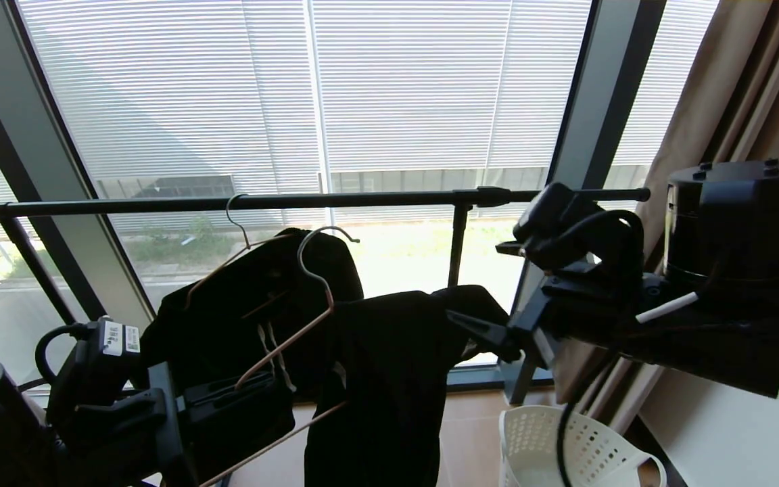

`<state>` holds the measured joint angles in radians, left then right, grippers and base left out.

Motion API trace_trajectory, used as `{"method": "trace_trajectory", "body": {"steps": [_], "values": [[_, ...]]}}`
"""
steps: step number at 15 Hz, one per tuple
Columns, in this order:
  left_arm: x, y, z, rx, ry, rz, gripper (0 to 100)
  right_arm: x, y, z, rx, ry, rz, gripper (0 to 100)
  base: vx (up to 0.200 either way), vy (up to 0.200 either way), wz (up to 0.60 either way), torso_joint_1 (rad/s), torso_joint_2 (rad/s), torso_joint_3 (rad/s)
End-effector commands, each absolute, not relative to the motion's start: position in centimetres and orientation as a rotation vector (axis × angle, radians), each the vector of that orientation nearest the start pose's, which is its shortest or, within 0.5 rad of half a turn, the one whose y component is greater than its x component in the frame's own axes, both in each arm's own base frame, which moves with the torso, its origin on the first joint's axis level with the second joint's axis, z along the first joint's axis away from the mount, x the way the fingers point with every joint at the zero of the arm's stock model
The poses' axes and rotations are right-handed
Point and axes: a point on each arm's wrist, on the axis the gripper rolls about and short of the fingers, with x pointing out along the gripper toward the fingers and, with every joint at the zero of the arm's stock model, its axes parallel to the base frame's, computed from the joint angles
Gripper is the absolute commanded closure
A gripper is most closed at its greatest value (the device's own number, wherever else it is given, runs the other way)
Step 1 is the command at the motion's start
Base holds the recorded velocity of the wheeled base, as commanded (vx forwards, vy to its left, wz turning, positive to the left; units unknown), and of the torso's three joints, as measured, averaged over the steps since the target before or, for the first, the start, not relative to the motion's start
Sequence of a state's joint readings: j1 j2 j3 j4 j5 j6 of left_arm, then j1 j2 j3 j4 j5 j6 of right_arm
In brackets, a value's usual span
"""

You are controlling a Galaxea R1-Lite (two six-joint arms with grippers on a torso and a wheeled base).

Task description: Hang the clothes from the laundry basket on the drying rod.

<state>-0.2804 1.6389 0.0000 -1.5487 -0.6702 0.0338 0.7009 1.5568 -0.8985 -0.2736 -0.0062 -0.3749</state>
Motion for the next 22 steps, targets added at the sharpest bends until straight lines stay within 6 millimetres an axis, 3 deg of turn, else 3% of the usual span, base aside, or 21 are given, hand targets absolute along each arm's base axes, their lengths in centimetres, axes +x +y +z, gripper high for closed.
{"method": "trace_trajectory", "body": {"steps": [1, 4, 7, 11, 22], "values": [[16.9, -6.6, 11.1, 0.014, 0.076, -0.969, 100, 21.0, 14.5, 22.7, -0.573, 0.267, 0.829, 0, 0.0, 0.0, 0.0, 0.0, 0.0, 0.0], [16.7, -7.1, 11.1, 0.015, 0.08, -0.998, 100, 21.9, 13.8, 22.2, -0.714, 0.318, 1.019, 0, 0.0, 0.0, 0.0, 0.0, 0.0, 0.0], [16.0, -7.7, 11.1, 0.017, 0.099, -1.042, 100, 24.3, 14.0, 22.9, -0.806, 0.402, 1.196, 0, 0.0, 0.0, 0.0, 0.0, 0.0, 0.0], [15.3, -8.1, 11.5, 0.02, 0.086, -1.079, 100, 26.0, 15.1, 22.3, -0.724, 0.452, 1.35, 0, 0.0, 0.0, 0.0, 0.0, 0.0, 0.0], [15.0, -8.6, 11.6, 0.022, 0.085, -1.113, 100, 26.6, 18.9, 20.5, -0.717, 0.477, 1.454, 0, 0.0, 0.0, 0.0, 0.0, 0.0, 0.0]]}}
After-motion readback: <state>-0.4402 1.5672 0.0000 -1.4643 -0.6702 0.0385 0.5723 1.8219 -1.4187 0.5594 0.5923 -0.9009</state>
